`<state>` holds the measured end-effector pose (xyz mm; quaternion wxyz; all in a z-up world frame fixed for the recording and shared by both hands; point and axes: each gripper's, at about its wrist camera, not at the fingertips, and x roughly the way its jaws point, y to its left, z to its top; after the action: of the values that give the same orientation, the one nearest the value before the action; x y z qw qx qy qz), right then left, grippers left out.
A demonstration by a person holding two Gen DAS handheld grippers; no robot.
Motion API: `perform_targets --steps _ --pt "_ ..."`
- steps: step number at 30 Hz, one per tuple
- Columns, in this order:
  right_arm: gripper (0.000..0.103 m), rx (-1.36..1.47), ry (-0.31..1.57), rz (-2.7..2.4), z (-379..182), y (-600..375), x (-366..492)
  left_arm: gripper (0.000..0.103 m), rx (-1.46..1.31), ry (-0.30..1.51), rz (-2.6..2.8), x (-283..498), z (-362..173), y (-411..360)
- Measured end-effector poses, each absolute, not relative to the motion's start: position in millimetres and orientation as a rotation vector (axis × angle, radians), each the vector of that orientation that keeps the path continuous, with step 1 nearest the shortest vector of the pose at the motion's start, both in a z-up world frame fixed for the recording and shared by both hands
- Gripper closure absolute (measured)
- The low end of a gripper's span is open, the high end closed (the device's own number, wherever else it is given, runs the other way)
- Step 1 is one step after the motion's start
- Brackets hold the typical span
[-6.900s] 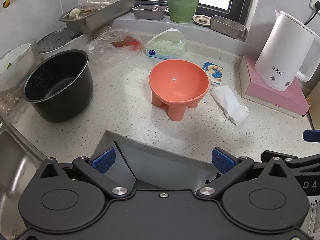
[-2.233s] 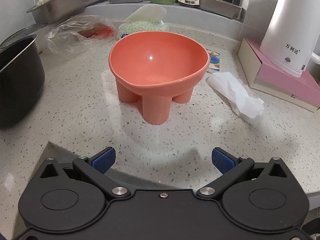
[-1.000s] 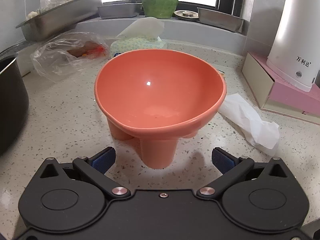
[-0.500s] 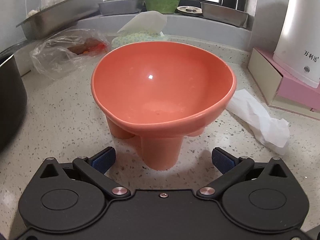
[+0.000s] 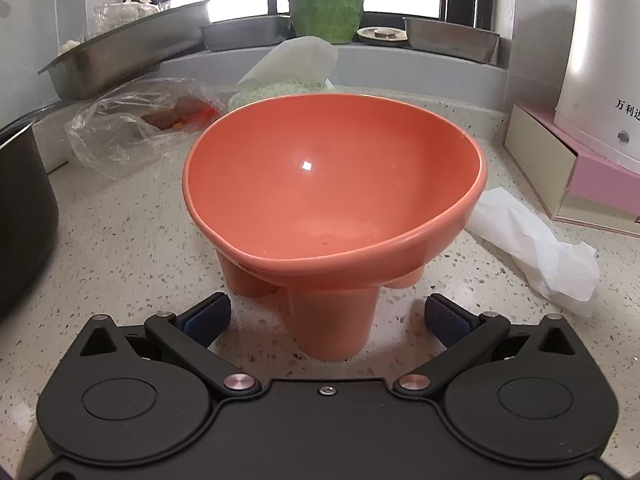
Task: Clean bowl
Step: 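Move the left tool toward the orange bowl and close on its foot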
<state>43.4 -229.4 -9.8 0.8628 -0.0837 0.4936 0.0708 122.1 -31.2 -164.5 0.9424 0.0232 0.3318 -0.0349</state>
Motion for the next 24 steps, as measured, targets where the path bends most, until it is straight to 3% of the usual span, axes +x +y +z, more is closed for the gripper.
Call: perform_targets --steps 24 --pt "0.000 -0.196 1.041 0.149 -9.2 -227.9 46.3 0.000 0.052 0.539 -0.091 115.9 -176.4 -31.4"
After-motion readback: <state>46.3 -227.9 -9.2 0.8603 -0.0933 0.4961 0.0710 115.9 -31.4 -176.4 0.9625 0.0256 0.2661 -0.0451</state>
